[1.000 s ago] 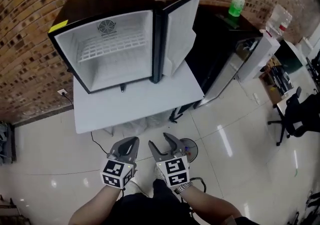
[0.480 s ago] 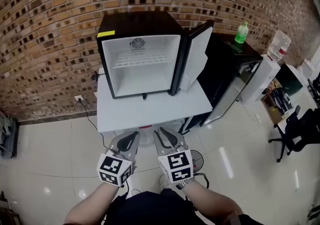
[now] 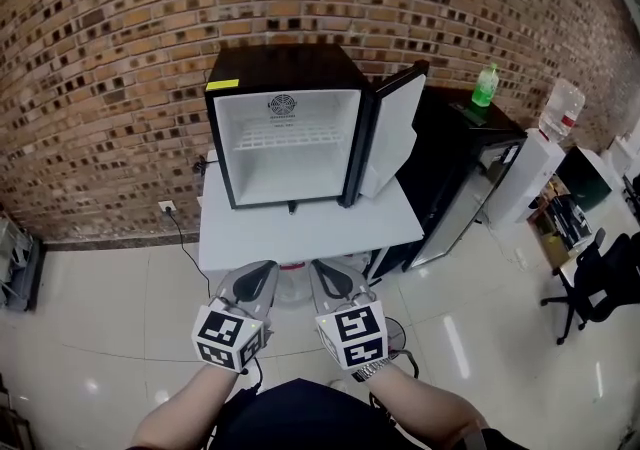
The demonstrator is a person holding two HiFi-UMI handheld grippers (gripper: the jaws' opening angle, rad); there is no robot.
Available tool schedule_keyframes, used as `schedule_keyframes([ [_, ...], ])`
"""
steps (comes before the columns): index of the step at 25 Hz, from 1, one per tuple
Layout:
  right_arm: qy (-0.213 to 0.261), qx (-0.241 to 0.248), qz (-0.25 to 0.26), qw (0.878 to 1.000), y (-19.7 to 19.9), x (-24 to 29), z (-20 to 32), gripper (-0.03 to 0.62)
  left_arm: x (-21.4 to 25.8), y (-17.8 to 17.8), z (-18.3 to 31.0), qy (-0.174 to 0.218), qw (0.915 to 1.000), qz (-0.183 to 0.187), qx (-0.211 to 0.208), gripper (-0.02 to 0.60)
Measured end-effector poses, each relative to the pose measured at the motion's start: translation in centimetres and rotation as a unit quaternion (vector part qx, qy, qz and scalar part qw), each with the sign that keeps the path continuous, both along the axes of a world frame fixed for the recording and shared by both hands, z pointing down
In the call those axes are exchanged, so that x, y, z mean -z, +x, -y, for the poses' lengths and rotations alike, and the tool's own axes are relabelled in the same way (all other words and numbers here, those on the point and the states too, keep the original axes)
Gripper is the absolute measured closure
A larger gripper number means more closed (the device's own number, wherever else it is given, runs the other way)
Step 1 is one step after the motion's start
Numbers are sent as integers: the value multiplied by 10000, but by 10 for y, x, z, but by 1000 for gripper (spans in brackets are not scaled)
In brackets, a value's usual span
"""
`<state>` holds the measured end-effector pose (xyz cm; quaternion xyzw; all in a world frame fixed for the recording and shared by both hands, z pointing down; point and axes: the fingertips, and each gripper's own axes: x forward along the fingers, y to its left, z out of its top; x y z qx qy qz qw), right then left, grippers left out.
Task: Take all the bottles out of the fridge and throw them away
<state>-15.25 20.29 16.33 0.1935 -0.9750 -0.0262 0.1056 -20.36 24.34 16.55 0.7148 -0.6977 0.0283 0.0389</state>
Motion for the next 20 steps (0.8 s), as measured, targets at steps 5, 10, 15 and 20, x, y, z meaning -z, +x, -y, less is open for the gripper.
schedule_keyframes([
  [5, 67, 203, 22, 9998, 8, 6, 2, 592, 5, 13, 6, 69, 9999, 26, 117, 578],
  [10, 52, 336, -39, 9994, 12, 3, 5, 592, 6, 15, 9, 42, 9997, 14, 241, 578],
  [15, 10, 390, -30, 9992, 14, 2, 4, 592, 4, 18, 10, 29, 9997, 0, 253, 578],
  [20, 8, 378, -57, 9993, 15, 0, 4, 592, 4, 20, 11, 12, 9997, 20, 226, 578],
])
